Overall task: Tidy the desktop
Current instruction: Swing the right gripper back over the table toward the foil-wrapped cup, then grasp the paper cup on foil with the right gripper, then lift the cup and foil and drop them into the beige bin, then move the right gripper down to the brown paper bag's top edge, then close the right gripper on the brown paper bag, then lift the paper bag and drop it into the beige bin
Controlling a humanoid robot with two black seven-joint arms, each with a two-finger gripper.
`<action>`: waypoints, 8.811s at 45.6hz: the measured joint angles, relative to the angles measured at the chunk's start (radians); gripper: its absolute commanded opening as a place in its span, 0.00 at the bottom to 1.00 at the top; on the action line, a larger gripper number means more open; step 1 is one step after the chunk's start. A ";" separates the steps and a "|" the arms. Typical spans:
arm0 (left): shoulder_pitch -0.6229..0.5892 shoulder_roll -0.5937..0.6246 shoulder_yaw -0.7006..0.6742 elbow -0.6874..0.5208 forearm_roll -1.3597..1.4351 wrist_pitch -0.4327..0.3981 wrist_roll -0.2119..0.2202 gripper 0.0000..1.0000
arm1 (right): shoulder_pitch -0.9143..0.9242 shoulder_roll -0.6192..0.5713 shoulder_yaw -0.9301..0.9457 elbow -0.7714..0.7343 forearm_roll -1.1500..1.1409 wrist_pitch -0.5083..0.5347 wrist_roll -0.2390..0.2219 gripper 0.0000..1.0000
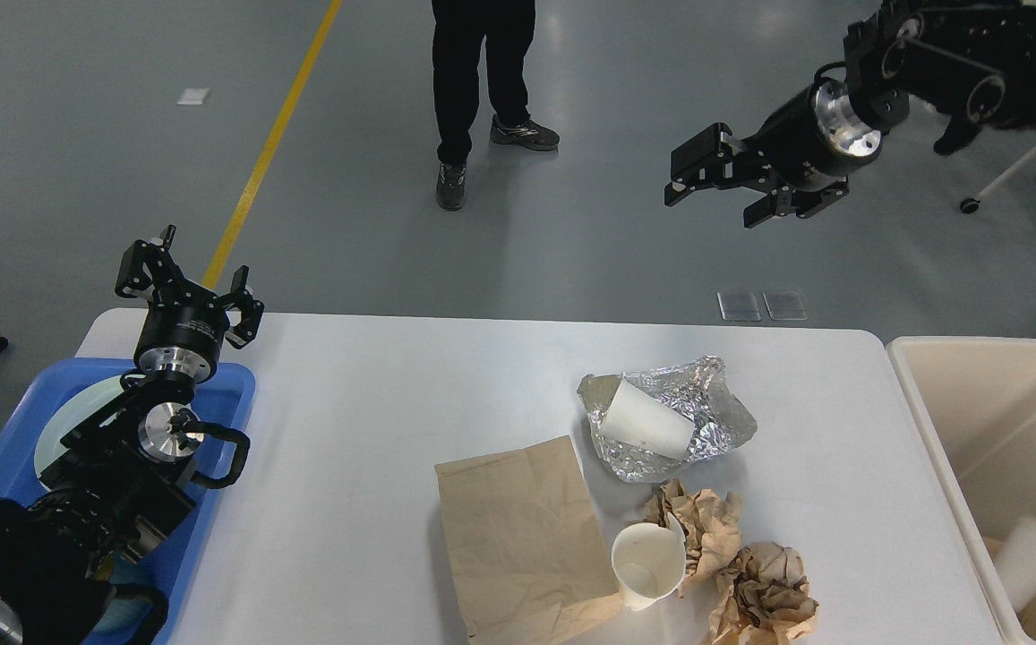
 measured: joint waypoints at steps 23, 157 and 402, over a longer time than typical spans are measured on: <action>0.000 0.000 0.000 0.000 0.000 0.000 0.000 0.96 | 0.083 0.017 -0.018 0.078 -0.016 0.079 -0.013 1.00; 0.001 0.000 0.000 0.000 0.000 -0.003 0.000 0.96 | -0.167 -0.265 0.076 -0.307 0.111 -0.013 -0.133 0.00; 0.001 0.000 0.000 0.000 -0.001 -0.003 0.000 0.96 | -0.486 0.298 0.158 0.254 -0.146 -0.580 -0.154 0.00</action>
